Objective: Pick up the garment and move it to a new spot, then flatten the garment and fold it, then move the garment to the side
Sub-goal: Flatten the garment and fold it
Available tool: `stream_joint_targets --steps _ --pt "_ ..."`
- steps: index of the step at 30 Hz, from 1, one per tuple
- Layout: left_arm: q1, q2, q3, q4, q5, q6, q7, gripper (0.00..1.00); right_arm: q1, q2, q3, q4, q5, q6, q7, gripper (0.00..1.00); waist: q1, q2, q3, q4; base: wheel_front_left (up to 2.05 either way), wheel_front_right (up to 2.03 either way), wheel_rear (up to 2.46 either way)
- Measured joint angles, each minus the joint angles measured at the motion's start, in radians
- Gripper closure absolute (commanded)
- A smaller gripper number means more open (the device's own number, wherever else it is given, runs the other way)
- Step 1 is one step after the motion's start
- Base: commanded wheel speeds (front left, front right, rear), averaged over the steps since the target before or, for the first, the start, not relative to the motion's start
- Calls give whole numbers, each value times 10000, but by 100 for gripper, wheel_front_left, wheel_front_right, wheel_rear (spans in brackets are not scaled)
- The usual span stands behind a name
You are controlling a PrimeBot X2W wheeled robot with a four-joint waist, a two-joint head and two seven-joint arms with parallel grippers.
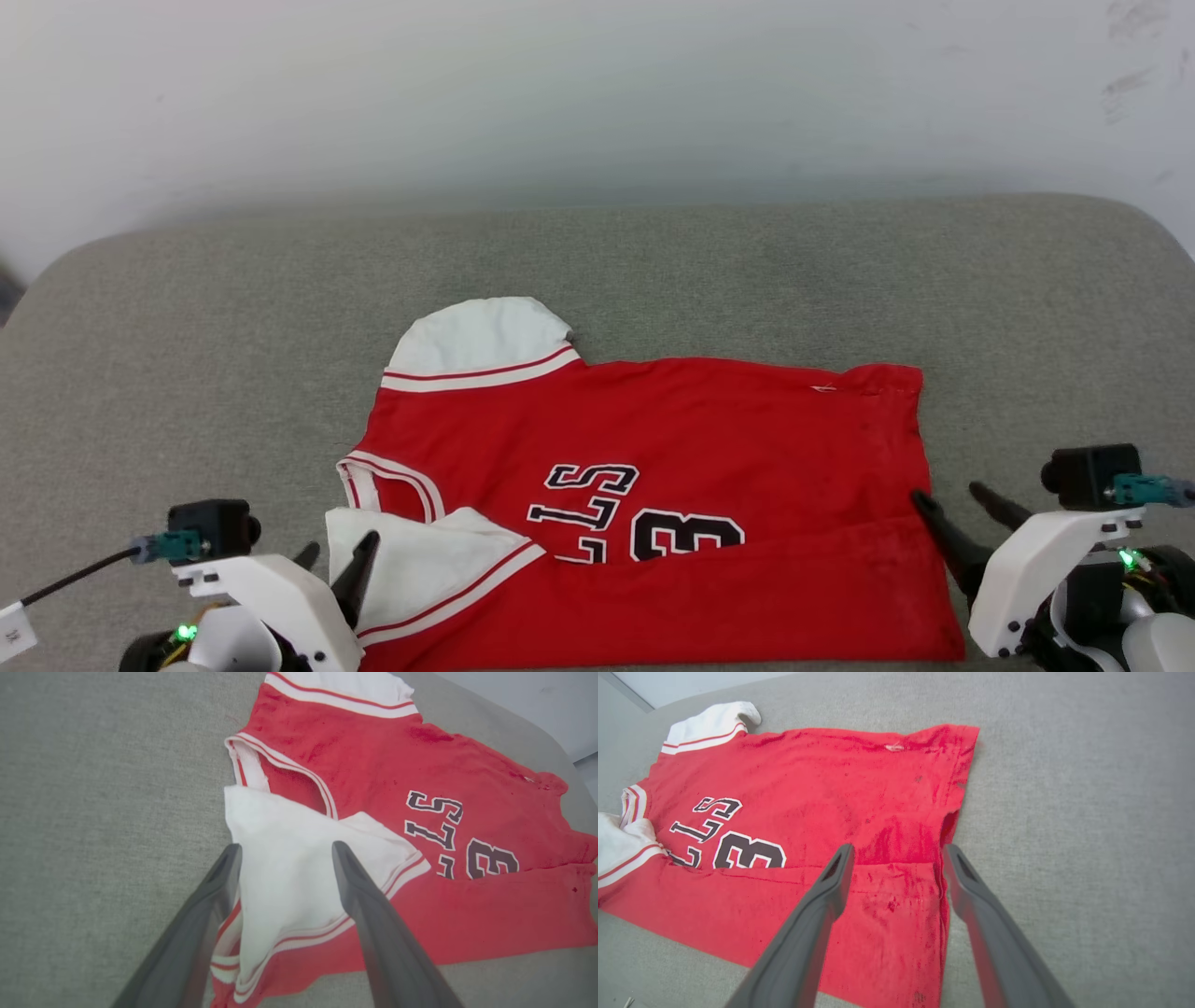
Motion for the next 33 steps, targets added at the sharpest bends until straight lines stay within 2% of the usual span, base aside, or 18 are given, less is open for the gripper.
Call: stream_joint_targets --steps 2,6,13,18,21,25,30,33 --pt "-262 81 221 -65 378 92 -681 0 -7 157 -247 -313 -493 -2 -1204 0 0 0 -54 -196 0 0 0" --pt "-711 125 412 -353 872 242 -1430 0 -26 445 -606 -725 -1137 0 -2332 0 0 0 -96 -478 0 0 0" --pt "-2086 303 681 -614 1636 550 -2180 0 -469 1012 -894 -1881 -1904 0 -3287 0 1 0 474 -914 0 0 0" --pt "-3491 604 892 -560 1745 571 -1960 0 -893 1498 -957 -2773 -2127 0 -3522 0 2 0 1381 -1245 0 0 0" --pt "-4581 938 880 -382 1745 362 -1327 0 -1065 1657 -965 -3114 -2192 0 -3599 0 3 0 2054 -1443 0 0 0" --pt "-6012 1461 669 67 1544 -221 48 0 -1323 1785 -940 -3267 -2184 0 -3691 0 4 0 2922 -1712 0 0 0" --pt "-7320 2263 -2 744 1099 -1191 2708 0 -1564 1929 -880 -3196 -2157 0 -3841 0 4 0 3788 -2098 0 0 0" --pt "-7798 2564 -257 1093 788 -1369 4165 0 -1656 2011 -823 -3085 -2092 0 -3956 0 4 0 4156 -2347 0 0 0"
